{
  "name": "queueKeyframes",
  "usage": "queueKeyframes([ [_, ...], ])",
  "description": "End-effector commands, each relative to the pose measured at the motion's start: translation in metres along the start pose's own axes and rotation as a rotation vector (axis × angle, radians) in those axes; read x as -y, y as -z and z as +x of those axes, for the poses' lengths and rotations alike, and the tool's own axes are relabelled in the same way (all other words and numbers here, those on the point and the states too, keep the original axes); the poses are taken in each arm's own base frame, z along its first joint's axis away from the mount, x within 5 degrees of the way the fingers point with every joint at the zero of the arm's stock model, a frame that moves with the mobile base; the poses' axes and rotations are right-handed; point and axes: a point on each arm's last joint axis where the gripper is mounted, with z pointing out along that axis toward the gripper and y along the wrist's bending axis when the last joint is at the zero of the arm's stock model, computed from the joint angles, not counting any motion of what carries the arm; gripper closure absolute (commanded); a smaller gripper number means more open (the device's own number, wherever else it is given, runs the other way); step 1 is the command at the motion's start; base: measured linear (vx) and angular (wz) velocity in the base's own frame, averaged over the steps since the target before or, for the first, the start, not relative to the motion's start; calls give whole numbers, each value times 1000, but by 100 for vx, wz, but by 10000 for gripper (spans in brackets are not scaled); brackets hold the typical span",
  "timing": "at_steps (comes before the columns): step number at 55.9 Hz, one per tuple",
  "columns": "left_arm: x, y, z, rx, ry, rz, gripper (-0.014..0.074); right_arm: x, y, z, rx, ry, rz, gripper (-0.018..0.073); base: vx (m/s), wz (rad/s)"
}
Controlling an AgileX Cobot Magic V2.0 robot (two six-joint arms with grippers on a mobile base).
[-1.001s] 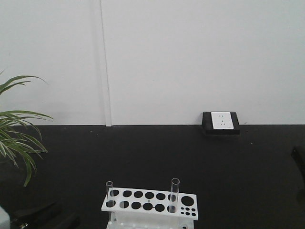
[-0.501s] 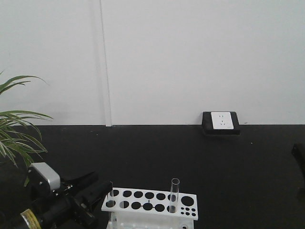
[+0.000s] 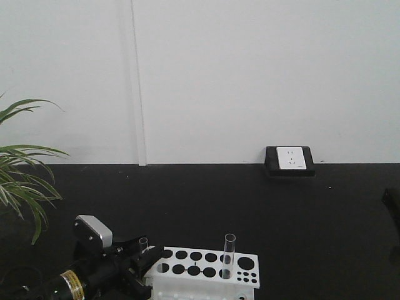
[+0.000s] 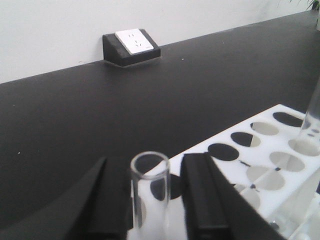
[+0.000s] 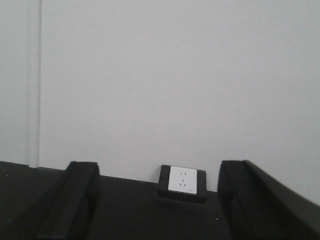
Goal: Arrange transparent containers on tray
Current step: 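Lower both grippers onto the two clear test tubes in the rack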
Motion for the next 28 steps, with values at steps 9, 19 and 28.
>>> queueKeyframes([
  [9,5,0,-34,174,-19,30,568,1,-1,-18,113,12,-3,19,0,0],
  [19,11,8,-61,253,13,53,603,1,-1,-15,80,12,-1,19,0,0],
  [28,19,25,-110,305,-22,27,601,-1,-5,-11,53,26,-19,19,0,0],
])
